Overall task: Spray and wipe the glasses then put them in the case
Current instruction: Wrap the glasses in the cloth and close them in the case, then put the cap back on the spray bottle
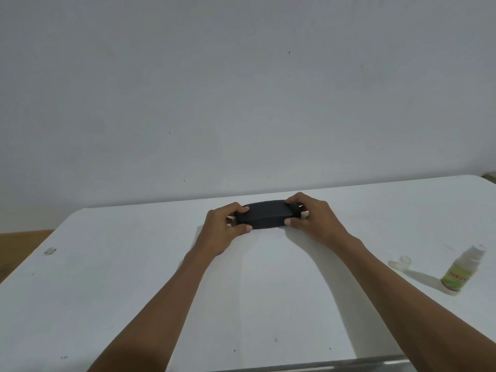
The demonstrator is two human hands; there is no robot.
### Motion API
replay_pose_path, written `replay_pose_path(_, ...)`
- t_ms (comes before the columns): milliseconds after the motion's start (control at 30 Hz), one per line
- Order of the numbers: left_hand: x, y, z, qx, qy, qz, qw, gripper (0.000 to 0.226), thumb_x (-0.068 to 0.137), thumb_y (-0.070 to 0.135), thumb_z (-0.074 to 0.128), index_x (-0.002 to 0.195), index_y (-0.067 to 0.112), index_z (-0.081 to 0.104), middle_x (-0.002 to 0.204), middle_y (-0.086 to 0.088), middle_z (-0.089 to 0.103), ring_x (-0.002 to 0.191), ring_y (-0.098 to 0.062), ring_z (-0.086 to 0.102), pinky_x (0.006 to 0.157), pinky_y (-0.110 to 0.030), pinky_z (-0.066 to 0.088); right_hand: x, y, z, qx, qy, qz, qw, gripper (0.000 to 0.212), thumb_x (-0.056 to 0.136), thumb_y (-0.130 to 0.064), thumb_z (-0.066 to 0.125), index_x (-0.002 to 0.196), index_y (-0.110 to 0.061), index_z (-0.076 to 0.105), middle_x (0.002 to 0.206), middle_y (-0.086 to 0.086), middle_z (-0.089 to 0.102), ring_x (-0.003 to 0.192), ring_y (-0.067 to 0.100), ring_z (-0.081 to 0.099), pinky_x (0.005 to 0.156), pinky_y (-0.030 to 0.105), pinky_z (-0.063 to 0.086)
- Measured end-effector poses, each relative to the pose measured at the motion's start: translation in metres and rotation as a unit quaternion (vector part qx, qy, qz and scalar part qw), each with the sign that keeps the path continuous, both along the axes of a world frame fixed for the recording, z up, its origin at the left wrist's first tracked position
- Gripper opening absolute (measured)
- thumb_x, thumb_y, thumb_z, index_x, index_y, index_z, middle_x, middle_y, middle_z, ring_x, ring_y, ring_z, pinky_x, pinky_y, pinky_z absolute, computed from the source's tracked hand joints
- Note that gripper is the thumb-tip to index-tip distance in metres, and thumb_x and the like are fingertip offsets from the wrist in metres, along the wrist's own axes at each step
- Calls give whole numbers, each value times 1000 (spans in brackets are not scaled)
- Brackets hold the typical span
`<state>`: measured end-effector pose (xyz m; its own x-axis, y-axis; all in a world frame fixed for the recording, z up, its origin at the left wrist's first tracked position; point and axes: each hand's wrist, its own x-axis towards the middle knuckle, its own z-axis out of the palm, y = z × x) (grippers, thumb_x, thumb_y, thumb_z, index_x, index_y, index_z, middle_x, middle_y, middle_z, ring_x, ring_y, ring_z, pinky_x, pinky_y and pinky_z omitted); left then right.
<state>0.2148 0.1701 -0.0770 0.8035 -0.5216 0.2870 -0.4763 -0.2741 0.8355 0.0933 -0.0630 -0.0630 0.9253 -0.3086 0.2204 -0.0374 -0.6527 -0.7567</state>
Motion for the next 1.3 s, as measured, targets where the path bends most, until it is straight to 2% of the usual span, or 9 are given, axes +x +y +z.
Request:
replay_pose_path(267,42,-24,7,-45,8,21,999,45,73,-1,86,115,12,75,113,3,72,103,-15,67,87,-18,53,53,-10,1,-13,-25,-31,999,36,86,-19,75,118,-25,62,118,-2,66,110,21,61,95,44,52)
replay_pose_path(400,58,-38,1,-38,-2,36,999,51,72,-4,86,119,9,73,114,2,69,104,-16,66,86,-3,47,70,-15,-7,-21,-21,-50,998,36,88,-18,73,121,-23,62,116,-2,66,108,20,60,93,36,50)
replay_pose_path(600,66,-43,-8,-38,-22,49,998,50,73,-4,85,120,6,72,116,4,66,104,-11,64,89,0,43,77,-14,-14,-62,-30,-71,995,35,90,-19,72,124,-18,65,113,-1,67,99,18,59,84,26,41)
replay_pose_path(667,64,-43,-9,-33,-26,48,998,49,75,-3,84,121,7,71,115,4,67,103,-13,65,92,-5,47,76,-12,-12,-64,-19,-77,995,35,90,-18,71,124,-18,65,110,-1,69,96,17,60,82,26,41)
replay_pose_path(833,50,-39,-11,19,-98,45,994,56,83,-1,78,134,13,61,126,-2,67,112,-21,65,106,-43,51,66,0,7,-106,26,-85,990,42,92,-7,64,133,-15,63,120,9,70,108,28,65,89,29,47)
replay_pose_path(1000,10,-37,-1,49,-96,96,989,68,87,11,77,148,18,47,155,-8,46,143,-23,43,119,-37,35,28,14,20,-117,21,-128,985,39,96,-10,60,134,-14,62,126,8,69,116,26,63,92,28,46)
replay_pose_path(1067,-8,-37,6,47,-101,92,989,63,87,13,77,145,17,51,149,-6,53,136,-24,50,116,-36,40,5,20,25,-113,12,-139,984,38,97,-14,61,135,-17,63,127,5,70,118,24,63,97,33,48)
replay_pose_path(1200,-52,-45,25,45,-70,60,995,45,87,20,77,130,24,64,118,-1,72,107,-20,67,95,-42,56,-47,31,37,-122,-7,-173,977,33,96,-18,61,128,-22,66,119,1,72,109,20,66,90,34,52)
replay_pose_path(1300,-93,-57,34,33,-77,12,996,36,86,19,77,120,25,69,110,3,74,106,-13,68,92,-37,56,-92,36,41,-125,-26,-203,971,29,96,-18,59,123,-22,68,113,0,73,103,20,68,85,34,53)
